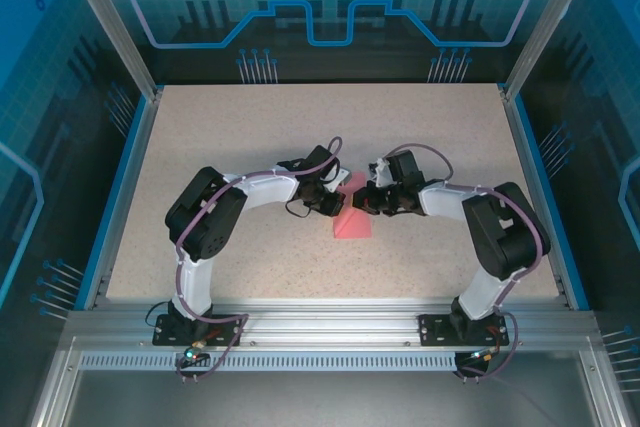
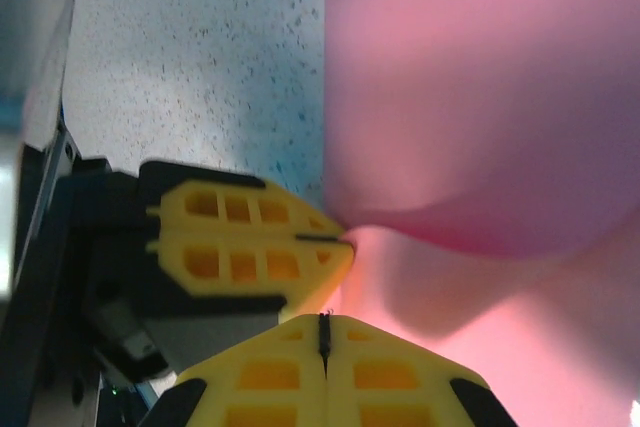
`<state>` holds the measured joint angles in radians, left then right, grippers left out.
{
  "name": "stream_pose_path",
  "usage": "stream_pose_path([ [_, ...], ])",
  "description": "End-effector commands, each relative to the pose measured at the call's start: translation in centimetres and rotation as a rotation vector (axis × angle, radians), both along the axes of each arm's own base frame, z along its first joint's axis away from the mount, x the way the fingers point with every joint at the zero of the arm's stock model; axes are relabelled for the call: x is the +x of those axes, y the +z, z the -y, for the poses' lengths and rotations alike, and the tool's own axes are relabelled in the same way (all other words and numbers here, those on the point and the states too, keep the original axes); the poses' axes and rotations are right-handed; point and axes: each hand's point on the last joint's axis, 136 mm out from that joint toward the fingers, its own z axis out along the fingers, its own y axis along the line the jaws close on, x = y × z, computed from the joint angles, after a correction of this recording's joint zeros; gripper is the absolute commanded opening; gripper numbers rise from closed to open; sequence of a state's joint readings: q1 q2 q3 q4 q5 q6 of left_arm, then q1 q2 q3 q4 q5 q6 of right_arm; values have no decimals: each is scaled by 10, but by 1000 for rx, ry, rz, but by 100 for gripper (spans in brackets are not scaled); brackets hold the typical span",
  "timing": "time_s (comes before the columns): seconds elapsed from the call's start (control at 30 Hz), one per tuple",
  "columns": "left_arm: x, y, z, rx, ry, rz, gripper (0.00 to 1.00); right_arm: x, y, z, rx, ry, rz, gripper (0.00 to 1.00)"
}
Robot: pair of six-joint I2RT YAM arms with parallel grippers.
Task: Fold a paper plane with a square sheet of paper (fold left side to right side)
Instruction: Fold the triangle a second time at the center of the table.
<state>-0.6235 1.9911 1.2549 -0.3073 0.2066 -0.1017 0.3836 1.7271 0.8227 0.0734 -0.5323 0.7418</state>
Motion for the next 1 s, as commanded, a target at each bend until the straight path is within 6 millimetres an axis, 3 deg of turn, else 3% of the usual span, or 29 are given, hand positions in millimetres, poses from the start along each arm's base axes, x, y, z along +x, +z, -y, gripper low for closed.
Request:
stream_pose_path([
  [0.0, -7, -13, -1, 3, -22, -35, 3, 8, 4, -15, 34, 30, 9, 0],
  [0.4, -6, -13, 0, 5, -25, -31, 4, -7, -34, -8, -65, 42, -78, 0],
  [0.97, -4, -8, 1, 5, -23, -22, 7, -16, -54, 11, -190, 37, -106, 0],
])
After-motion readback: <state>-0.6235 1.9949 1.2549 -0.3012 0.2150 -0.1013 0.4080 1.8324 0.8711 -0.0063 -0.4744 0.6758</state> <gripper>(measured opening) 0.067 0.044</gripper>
